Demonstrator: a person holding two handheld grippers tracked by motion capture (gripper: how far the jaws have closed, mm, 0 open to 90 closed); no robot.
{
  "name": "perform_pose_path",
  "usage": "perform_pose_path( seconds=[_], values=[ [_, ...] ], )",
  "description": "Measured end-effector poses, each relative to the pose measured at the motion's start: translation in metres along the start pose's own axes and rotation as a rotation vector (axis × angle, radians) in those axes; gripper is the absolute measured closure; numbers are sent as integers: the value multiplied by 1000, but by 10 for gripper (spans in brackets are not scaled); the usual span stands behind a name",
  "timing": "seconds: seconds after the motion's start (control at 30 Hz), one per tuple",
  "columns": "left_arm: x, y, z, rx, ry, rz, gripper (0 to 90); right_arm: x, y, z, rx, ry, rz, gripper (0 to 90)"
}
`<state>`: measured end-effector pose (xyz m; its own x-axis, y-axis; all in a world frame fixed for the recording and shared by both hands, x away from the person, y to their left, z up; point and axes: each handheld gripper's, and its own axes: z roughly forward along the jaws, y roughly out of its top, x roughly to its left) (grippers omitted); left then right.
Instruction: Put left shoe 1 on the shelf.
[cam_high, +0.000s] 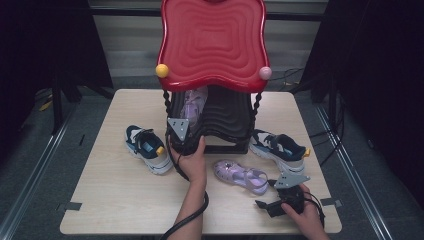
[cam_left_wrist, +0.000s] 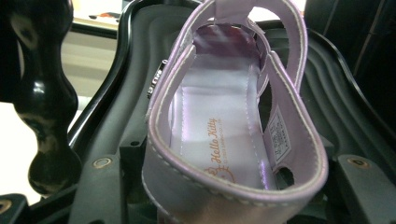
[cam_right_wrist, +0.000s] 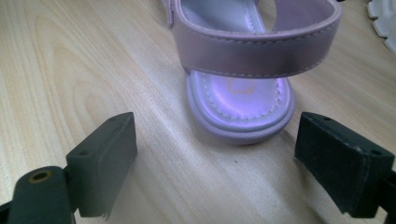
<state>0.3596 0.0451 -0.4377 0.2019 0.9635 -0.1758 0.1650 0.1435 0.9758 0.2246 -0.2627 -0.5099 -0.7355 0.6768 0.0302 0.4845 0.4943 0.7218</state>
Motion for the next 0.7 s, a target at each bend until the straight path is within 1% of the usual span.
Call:
perform_pose_path(
  seconds=[0.07,0.13,0.2,0.23,0.33,0.37,0.5,0.6,0.63,0.67,0.7],
  values=[
    [-1,-1,1,-3,5,-5,380,0,0,0,0,-1,0,126],
    [-5,0,6,-12,26,2,380,0,0,0,0,-1,-1,127],
    [-6,2,8,-10,33,2,380,0,0,0,0,0,0,127],
    [-8,3,9,-14,44,4,380,0,0,0,0,0,0,126],
    [-11,4,12,-19,54,1,379,0,0,0,-1,0,0,127],
    [-13,5,15,-19,68,7,379,0,0,0,-1,1,1,127],
    [-17,5,20,-16,74,1,379,0,0,0,-1,1,1,126],
    [-21,6,25,-17,80,-11,379,0,0,0,-2,-1,-1,126],
    [-24,7,28,-25,92,-5,380,0,0,0,-1,1,1,127],
    [-24,7,28,-25,92,-5,379,0,0,0,-1,1,1,127],
    [-27,8,31,-27,99,-15,379,0,0,0,-1,1,1,126]
  ],
)
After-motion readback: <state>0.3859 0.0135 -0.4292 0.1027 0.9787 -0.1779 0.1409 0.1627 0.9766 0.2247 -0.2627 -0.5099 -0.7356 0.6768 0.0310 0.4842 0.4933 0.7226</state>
